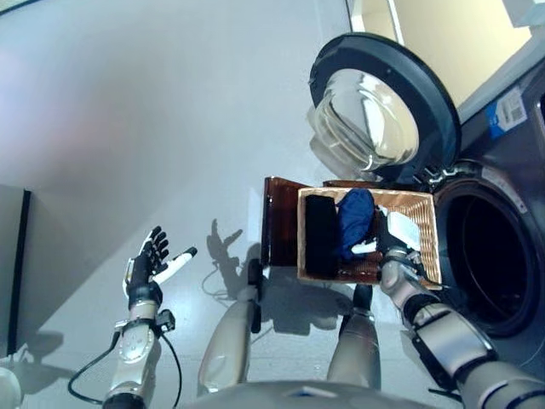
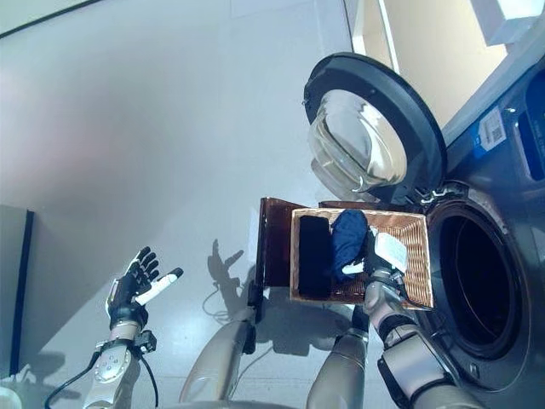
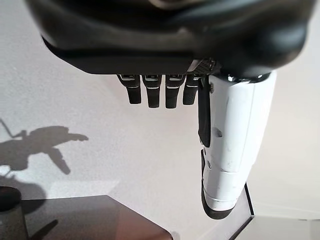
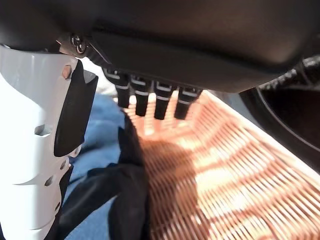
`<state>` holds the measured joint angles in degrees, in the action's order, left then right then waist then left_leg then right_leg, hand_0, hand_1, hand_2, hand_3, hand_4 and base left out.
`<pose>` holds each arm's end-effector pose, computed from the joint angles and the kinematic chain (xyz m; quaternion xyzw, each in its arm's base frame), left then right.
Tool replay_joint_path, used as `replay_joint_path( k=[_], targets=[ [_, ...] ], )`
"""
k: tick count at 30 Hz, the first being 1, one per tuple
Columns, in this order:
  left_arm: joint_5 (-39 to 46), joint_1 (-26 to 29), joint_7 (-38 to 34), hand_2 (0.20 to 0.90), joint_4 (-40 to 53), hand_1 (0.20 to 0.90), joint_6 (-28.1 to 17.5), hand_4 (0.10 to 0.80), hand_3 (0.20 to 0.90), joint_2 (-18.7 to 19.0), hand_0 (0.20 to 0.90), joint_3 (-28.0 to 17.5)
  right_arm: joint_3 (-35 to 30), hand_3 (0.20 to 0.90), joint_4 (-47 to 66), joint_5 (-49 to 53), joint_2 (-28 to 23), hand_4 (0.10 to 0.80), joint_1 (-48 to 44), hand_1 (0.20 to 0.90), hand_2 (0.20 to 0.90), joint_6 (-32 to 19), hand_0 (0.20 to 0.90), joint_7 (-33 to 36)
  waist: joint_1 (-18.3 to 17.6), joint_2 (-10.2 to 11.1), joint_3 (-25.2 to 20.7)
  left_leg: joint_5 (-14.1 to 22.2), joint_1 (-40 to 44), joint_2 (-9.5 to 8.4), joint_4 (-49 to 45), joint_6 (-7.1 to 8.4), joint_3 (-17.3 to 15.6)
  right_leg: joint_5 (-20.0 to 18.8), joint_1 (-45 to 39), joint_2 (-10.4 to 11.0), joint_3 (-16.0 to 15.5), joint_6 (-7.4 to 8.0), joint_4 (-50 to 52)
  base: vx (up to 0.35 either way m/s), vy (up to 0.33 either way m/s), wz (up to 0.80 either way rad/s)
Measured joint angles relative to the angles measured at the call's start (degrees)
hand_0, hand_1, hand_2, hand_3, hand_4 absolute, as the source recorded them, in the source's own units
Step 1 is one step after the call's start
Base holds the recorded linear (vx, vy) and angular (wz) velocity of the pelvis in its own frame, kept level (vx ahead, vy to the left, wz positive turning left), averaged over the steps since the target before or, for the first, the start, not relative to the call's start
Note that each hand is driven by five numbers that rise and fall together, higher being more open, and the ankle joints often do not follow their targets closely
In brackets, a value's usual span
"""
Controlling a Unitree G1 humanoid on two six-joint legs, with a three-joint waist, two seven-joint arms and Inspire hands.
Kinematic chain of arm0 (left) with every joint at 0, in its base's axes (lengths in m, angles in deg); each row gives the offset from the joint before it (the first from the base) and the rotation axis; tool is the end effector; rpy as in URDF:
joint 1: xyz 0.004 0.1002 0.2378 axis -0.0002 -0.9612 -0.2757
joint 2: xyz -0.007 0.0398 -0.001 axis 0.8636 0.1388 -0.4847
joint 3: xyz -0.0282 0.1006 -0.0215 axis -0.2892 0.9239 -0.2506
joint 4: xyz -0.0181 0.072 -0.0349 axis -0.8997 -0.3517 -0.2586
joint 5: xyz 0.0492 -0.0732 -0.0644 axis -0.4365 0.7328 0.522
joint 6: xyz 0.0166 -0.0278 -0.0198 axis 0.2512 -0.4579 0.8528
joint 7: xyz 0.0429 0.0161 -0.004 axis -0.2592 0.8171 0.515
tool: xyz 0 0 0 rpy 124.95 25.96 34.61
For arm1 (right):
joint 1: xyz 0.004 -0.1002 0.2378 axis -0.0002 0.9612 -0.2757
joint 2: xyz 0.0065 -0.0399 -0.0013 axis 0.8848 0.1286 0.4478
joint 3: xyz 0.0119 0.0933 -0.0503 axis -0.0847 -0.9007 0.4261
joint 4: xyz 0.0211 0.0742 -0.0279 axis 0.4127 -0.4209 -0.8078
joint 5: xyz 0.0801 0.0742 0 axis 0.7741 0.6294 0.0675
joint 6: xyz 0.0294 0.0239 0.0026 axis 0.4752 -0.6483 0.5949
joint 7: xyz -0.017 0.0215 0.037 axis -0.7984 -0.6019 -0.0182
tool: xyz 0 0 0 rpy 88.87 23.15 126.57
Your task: Pick up the clothes and place them into the washing machine
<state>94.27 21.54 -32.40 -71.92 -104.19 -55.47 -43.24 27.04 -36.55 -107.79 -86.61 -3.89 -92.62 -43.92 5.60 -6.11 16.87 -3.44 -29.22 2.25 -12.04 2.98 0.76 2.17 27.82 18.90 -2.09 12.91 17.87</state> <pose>0.1420 0.2310 -0.0485 -0.0141 0.1011 0.1646 0.9811 0.2573 -0.2442 -0.0310 -0.5275 0.1752 -0.1258 0.8217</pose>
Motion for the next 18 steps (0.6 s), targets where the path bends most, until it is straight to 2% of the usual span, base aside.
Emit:
replay_joint_path(
  k=[7, 18],
  targets=[
    [-0.03, -0.24, 0.00, 0.900, 0.04, 0.900, 0.00, 0.800, 0.900, 0.03, 0.900, -0.28, -0.80, 0.900, 0.41, 2.91, 0.05, 0.800, -0.39, 0.900, 0.900, -0.01, 0.900, 0.02, 0.04, 0.27, 1.13, 1.80, -1.78, -0.05, -3.90, -0.13, 0.70, 1.66, 1.21, 0.17, 0.08, -0.20, 3.18, 0.003, 0.007, 0.04],
    [0.00, -0.82, 0.03, 0.900, 2.39, 0.900, 0.01, 0.800, 0.900, 0.04, 0.900, -0.68, -2.39, 0.900, -4.00, 6.18, -0.04, 0.800, -2.81, 0.900, 0.900, 1.18, 0.900, 1.28, 0.31, 0.32, 1.13, 1.66, -5.59, -0.27, -5.68, -0.11, 0.69, 1.67, 4.82, 0.36, 0.41, -0.21, 5.04, 0.000, 0.002, 0.00]
  ],
)
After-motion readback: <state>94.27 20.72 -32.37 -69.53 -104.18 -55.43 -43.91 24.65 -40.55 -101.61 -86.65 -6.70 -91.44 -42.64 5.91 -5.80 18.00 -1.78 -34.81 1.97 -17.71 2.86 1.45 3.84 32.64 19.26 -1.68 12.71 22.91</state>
